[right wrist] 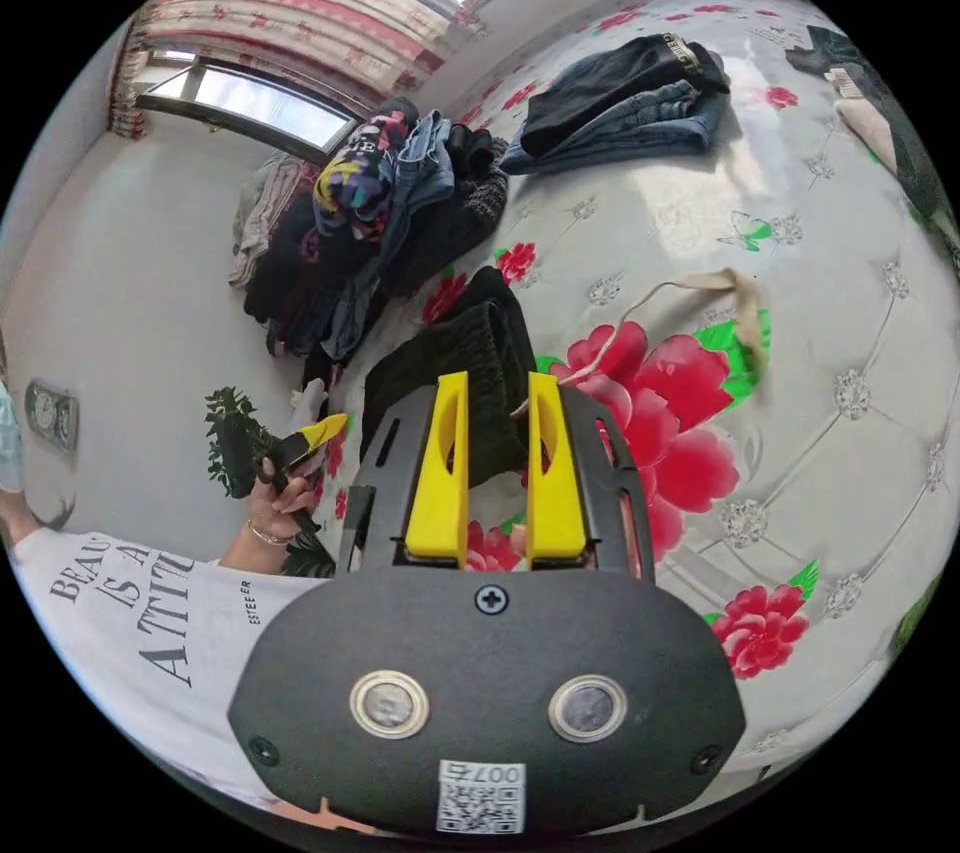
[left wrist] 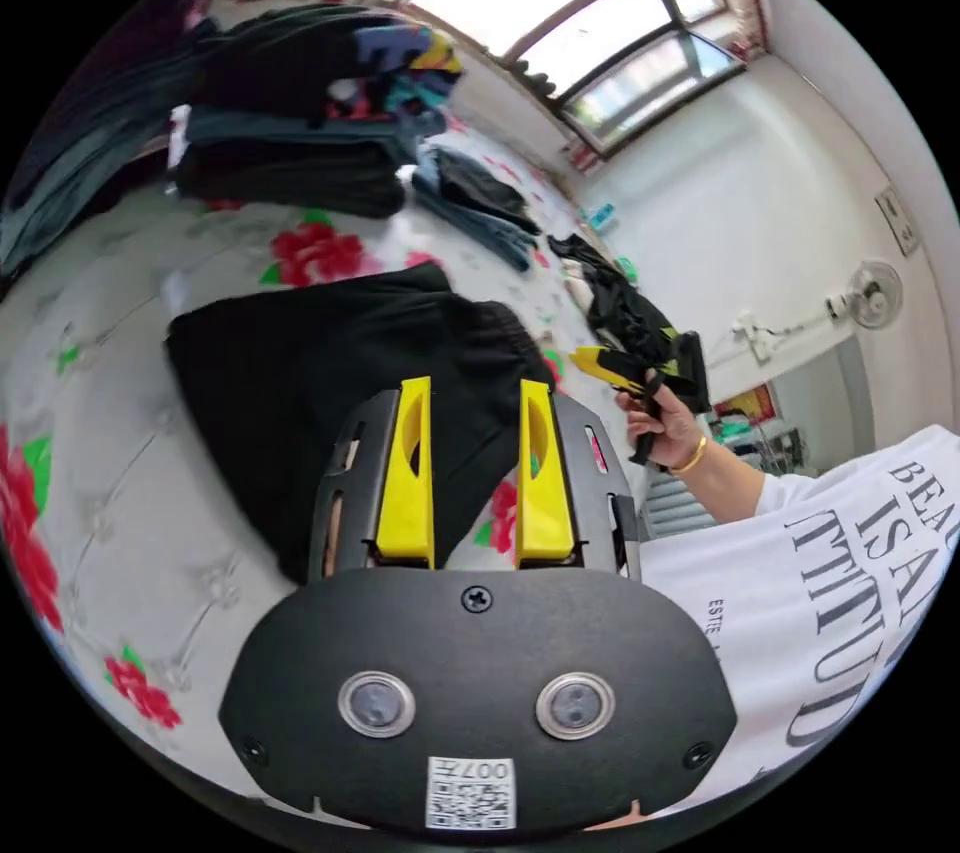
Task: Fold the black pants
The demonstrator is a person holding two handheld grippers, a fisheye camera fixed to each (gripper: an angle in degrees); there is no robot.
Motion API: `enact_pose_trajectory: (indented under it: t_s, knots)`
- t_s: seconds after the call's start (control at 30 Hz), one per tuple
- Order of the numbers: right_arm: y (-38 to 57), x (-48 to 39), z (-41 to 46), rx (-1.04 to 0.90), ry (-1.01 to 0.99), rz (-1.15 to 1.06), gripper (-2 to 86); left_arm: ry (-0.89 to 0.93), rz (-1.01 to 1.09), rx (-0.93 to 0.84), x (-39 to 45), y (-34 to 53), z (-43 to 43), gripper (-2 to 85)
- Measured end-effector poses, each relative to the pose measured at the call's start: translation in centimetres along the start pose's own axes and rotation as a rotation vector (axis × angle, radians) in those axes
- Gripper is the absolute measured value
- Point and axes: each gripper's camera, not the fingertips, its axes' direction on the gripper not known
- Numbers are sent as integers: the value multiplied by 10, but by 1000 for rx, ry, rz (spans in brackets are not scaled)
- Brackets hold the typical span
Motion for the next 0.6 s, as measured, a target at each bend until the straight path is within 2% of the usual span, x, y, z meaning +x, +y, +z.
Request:
enact_pose_trajectory:
  t_s: [0.1,0.17,0.27,0.43,0.6]
  knots:
    - [-13,16,11,-71,-7,21,105,-132,-178,29,-51,24,-12,122]
    - [-25,29,21,-119,-34,41,111,-120,-305,43,-86,39,-11,132]
    - [-45,31,31,-145,-60,10,116,-76,-392,45,-114,48,6,147]
    - [-72,28,74,-339,-83,-65,112,10,-406,-51,-140,35,74,152]
    - [-82,33,77,-420,-173,2,76,-2,-322,-122,-139,11,109,64]
